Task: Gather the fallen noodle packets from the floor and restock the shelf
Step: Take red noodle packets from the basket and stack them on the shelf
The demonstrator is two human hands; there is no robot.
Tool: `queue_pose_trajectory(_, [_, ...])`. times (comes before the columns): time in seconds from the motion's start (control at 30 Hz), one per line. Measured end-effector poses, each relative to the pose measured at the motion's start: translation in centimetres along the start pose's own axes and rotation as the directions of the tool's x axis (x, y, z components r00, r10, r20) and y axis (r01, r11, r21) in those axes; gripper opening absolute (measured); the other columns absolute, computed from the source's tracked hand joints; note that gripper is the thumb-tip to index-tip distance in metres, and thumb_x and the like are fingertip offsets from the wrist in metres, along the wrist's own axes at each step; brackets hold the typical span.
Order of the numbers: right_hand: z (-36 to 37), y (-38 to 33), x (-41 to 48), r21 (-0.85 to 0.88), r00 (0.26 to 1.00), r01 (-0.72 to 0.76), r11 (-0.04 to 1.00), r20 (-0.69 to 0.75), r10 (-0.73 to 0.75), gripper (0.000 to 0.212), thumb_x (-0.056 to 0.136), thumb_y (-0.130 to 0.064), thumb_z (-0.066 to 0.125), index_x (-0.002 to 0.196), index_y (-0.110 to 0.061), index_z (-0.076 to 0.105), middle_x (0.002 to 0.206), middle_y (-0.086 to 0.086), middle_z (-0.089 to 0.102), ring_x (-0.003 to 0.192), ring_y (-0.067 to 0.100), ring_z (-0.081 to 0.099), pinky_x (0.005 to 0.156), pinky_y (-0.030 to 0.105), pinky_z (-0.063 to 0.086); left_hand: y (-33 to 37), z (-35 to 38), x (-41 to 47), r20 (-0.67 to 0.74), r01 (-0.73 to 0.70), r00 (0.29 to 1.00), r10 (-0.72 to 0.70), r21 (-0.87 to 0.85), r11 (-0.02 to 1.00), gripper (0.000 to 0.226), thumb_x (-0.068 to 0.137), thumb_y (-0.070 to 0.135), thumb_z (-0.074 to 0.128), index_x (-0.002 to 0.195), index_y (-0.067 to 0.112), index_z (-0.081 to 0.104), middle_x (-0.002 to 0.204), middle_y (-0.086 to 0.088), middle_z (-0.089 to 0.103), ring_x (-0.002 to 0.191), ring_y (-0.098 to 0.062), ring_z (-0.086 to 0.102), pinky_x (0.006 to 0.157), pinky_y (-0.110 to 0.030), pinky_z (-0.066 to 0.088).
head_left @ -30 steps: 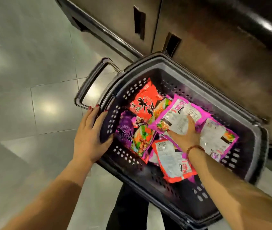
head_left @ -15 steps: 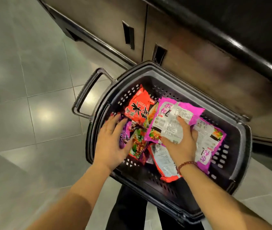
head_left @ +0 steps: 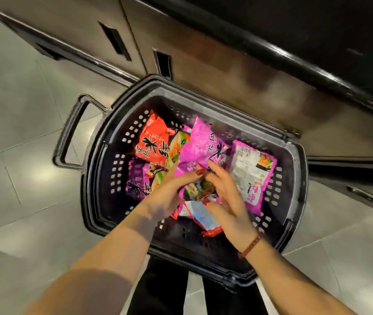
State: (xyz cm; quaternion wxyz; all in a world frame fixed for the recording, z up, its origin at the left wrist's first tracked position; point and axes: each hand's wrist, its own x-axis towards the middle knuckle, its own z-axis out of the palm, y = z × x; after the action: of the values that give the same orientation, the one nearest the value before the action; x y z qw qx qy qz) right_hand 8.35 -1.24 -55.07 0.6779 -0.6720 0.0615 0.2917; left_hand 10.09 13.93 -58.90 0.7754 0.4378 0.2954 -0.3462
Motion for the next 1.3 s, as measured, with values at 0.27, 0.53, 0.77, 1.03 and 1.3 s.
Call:
queue_pose_trajectory(0.27, [-2.4, 3.1, 2.1, 0.251, 0.865, -0.227, 0.941, -0.391, 0.314, 0.072, 0.069, -0.03, 0.083, 0.133, -0.025, 0.051, 0.125, -0.012, 0.056, 0.118, 0.006, 0.054, 0.092, 0.026, 0.046, -1.3, -0.6, 2.0, 0.059, 0.145, 0.989, -0.134, -0.271, 0.951, 0.058, 0.046, 0.022, 0.087, 0.095, 0.001, 0.065, 0.089, -0.013, 0.072, 0.078, -0.024, 0.069, 0.072, -0.03, 0.059])
queue_pose_trajectory(0.53, [-3.5, 4.3, 2.2, 0.207, 0.867, -0.277, 0.938, -0.368, 0.337, 0.06, 0.066, -0.016, 0.086, 0.116, -0.03, 0.057, 0.122, 0.001, 0.062, 0.111, 0.016, 0.062, 0.093, 0.037, 0.053, -0.4, -0.6, 2.2, -0.038, 0.041, 0.999, -0.036, 0.153, 0.987, 0.064, 0.068, 0.022, 0.08, 0.126, 0.016, 0.054, 0.107, -0.01, 0.068, 0.082, -0.022, 0.068, 0.065, -0.03, 0.055])
queue_pose_trajectory(0.77, [-5.8, 6.5, 3.2, 0.165, 0.606, -0.313, 0.935, -0.724, 0.331, 0.041, 0.077, -0.024, 0.079, 0.114, -0.014, 0.064, 0.115, 0.0, 0.063, 0.108, 0.015, 0.06, 0.093, 0.029, 0.05, -0.7, -2.5, 3.0, -0.288, 0.025, 0.957, 0.017, 0.142, 0.99, 0.137, 0.034, 0.05, 0.098, 0.149, 0.024, 0.029, 0.144, -0.012, 0.049, 0.126, -0.035, 0.053, 0.108, -0.056, 0.039])
queue_pose_trajectory(1.03, [-8.8, 9.6, 4.3, 0.129, 0.477, -0.635, 0.762, -0.71, 0.518, 0.051, 0.072, -0.031, 0.084, 0.111, -0.008, 0.061, 0.101, -0.001, 0.063, 0.091, 0.013, 0.057, 0.075, 0.023, 0.044, -2.3, -4.2, 2.6, -0.424, -0.001, 0.904, 0.059, 0.135, 0.991, 0.11, 0.053, 0.034, 0.094, 0.144, 0.011, 0.037, 0.135, -0.007, 0.057, 0.118, -0.025, 0.06, 0.107, -0.046, 0.043])
queue_pose_trajectory(1.3, [-7.2, 6.3, 2.9, -0.414, 0.51, -0.616, 0.671, -0.858, -0.061, 0.045, 0.072, -0.03, 0.079, 0.103, -0.008, 0.055, 0.104, 0.01, 0.061, 0.091, 0.032, 0.062, 0.067, 0.034, 0.047, -3.6, -6.1, 1.5, -0.49, 0.01, 0.871, 0.037, 0.093, 0.996, 0.069, 0.075, 0.012, 0.08, 0.135, 0.011, 0.046, 0.112, -0.014, 0.069, 0.086, -0.025, 0.073, 0.079, -0.042, 0.058])
